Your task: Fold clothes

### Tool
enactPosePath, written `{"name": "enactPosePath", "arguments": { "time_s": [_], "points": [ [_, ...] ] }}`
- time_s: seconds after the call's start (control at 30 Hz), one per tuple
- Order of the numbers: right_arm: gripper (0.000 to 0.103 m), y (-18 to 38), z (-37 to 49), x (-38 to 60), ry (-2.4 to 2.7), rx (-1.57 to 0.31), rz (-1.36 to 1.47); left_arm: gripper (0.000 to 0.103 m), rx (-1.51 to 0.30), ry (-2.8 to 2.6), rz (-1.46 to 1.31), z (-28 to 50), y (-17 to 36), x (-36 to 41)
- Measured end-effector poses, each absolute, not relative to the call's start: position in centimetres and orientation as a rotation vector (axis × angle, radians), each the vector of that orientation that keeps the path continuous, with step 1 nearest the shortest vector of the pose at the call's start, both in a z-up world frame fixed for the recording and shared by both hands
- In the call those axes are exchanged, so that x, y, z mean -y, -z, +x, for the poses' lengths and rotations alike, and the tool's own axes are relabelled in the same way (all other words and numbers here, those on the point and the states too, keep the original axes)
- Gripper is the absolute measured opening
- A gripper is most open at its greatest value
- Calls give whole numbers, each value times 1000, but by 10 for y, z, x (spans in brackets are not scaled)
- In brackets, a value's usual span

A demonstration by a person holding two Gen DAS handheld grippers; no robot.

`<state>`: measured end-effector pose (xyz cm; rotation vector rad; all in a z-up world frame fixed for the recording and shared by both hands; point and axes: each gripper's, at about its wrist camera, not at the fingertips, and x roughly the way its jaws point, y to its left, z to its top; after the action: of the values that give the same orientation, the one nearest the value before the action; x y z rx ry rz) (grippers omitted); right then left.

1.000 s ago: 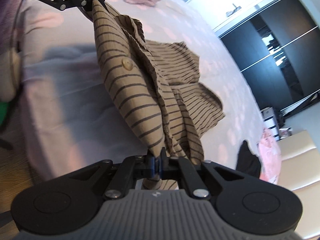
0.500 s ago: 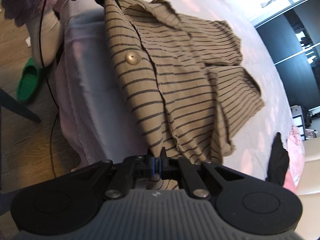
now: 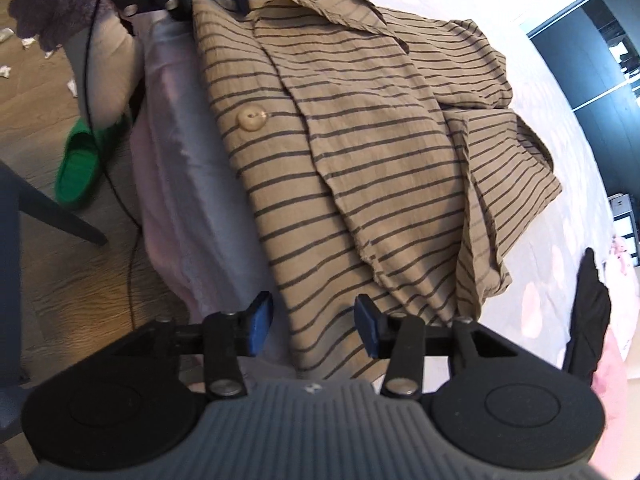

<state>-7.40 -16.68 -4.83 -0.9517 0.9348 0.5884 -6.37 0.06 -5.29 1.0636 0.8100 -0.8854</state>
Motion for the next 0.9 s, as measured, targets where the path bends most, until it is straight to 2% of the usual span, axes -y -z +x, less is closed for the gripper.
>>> {"name": "enactPosePath", "arguments": {
  "time_s": [0.07,0.17,0.3,0.43,0.67,0.9],
  "points": [
    [50,41,-79,168,-607,-944,-938,45,-801,905,1021,-67,41,-4],
    [60,25,-87,170,-651,-949,-890,46,-827,955,959,-70,21,-8],
    [60,1,-88,173,-676,-939,-815,51,-836,1027,811,-58,-12,-15],
    [61,-23,-81,175,-704,-917,-737,51,-877,1037,654,-39,-39,-15],
    [61,-52,-46,186,-673,-919,-706,51,-910,998,643,-9,-66,-11],
    [61,-69,19,214,-549,-956,-616,51,-914,838,586,53,-75,-19]
  ]
}}
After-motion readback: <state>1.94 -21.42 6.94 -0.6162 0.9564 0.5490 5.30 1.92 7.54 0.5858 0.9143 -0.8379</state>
